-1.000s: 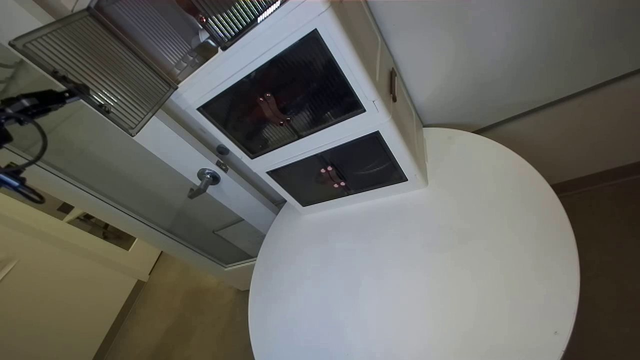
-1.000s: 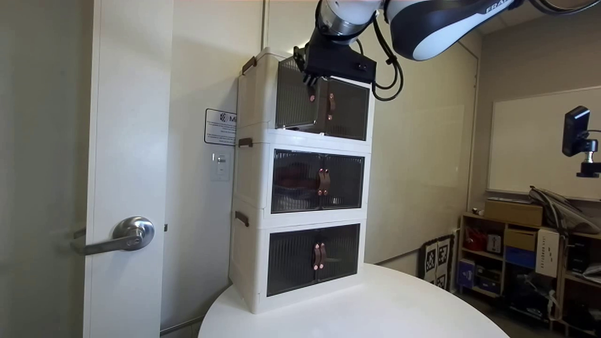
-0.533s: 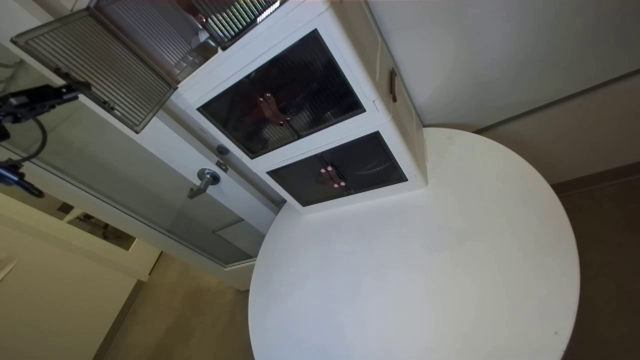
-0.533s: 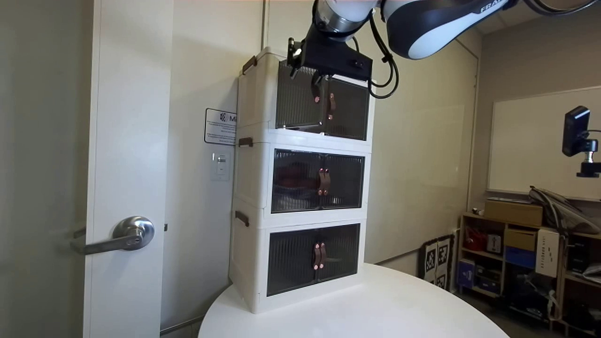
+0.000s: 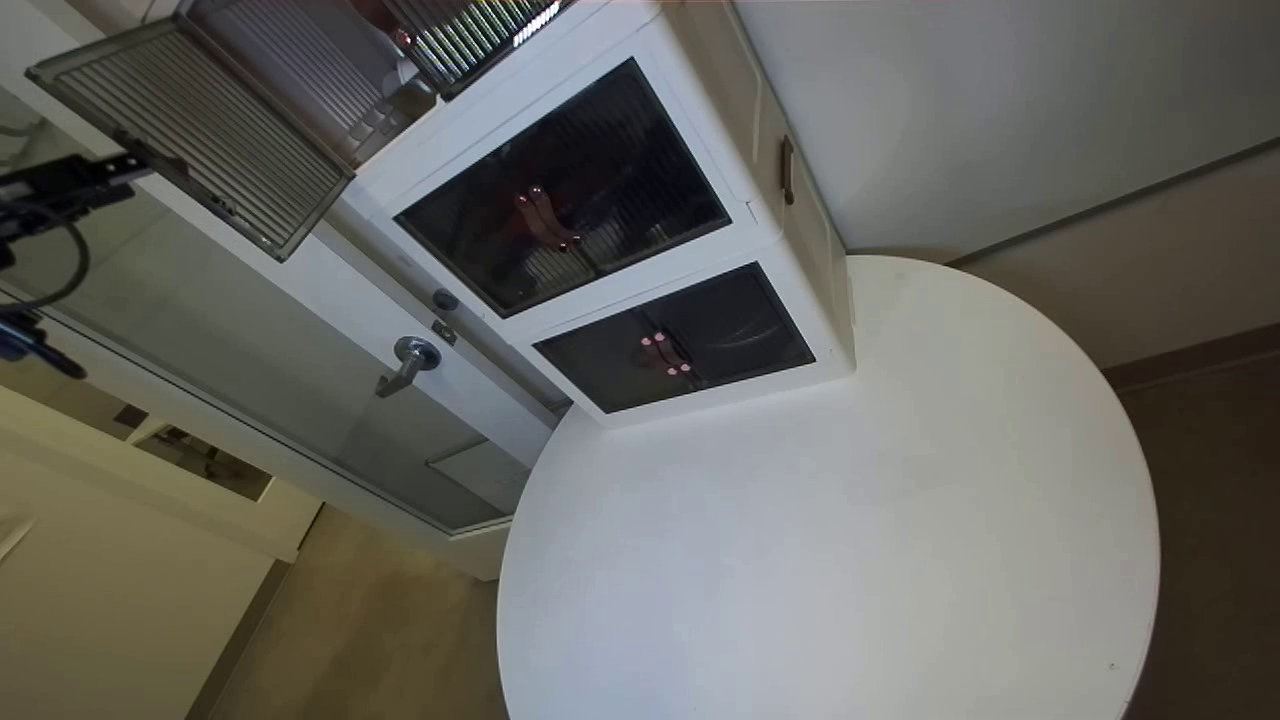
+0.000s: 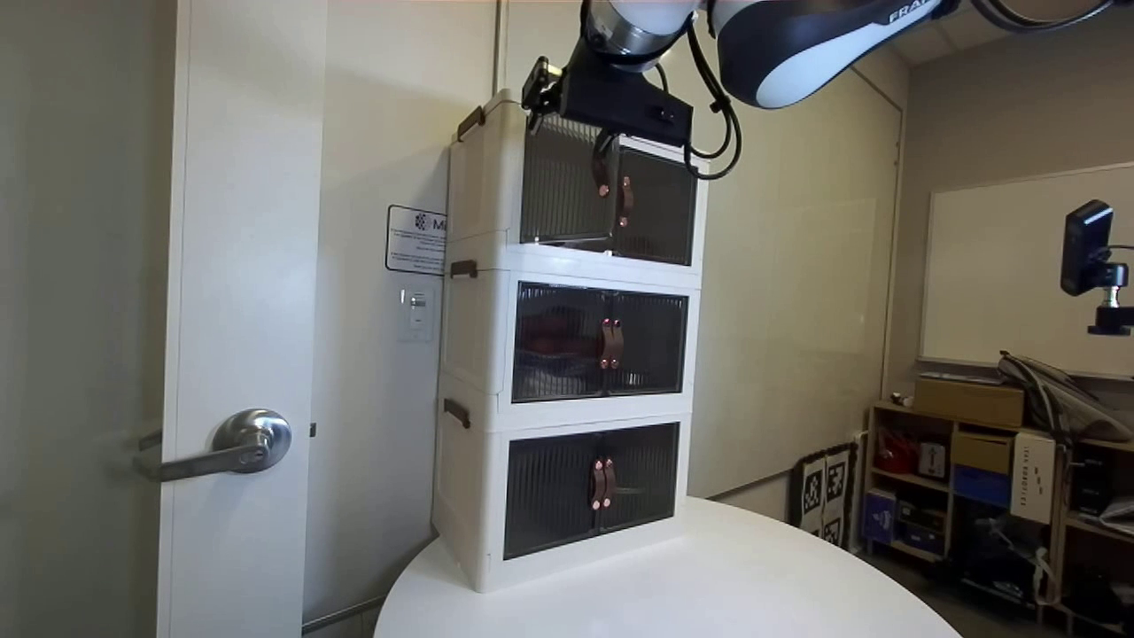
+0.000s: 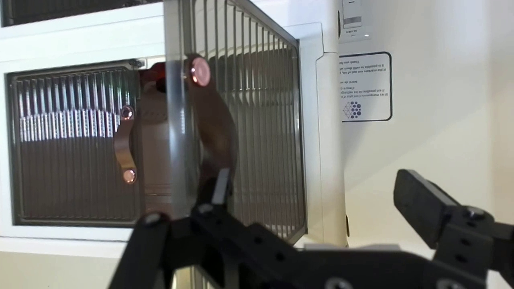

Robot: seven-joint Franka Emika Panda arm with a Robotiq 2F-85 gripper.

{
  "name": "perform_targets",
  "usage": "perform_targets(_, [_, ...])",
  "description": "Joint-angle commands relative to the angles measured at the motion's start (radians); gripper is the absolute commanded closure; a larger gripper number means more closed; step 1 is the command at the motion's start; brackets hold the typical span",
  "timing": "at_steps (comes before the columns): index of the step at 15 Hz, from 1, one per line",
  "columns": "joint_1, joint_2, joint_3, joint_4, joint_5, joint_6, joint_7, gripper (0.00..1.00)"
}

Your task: Open the left and right top cabinets, respectively

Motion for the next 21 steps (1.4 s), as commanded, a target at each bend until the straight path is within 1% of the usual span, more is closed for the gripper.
perform_targets(1, [0.002, 0.029, 0.000, 0.041, 0.002, 0.026, -0.032, 0.00])
perform_targets(9, [0.005, 0.056, 0.001, 0.061, 0.012, 0.054, -0.067, 0.00])
perform_targets(11, [0.004, 0.060, 0.000, 0.063, 0.040, 0.069, -0.099, 0.00])
perform_targets(13, [0.000, 0.066, -0.003, 0.064, 0.158, 0.099, -0.205, 0.00])
perform_targets(15, [-0.001, 0.073, -0.004, 0.069, 0.328, 0.101, -0.370, 0.00])
perform_targets(18, [0.012, 0.089, 0.010, 0.068, 0.569, 0.031, -0.600, 0.00])
perform_targets(20, [0.020, 0.104, 0.019, 0.088, 0.737, -0.018, -0.756, 0.00])
perform_targets(21, [0.025, 0.112, 0.024, 0.107, 0.816, -0.062, -0.831, 0.00])
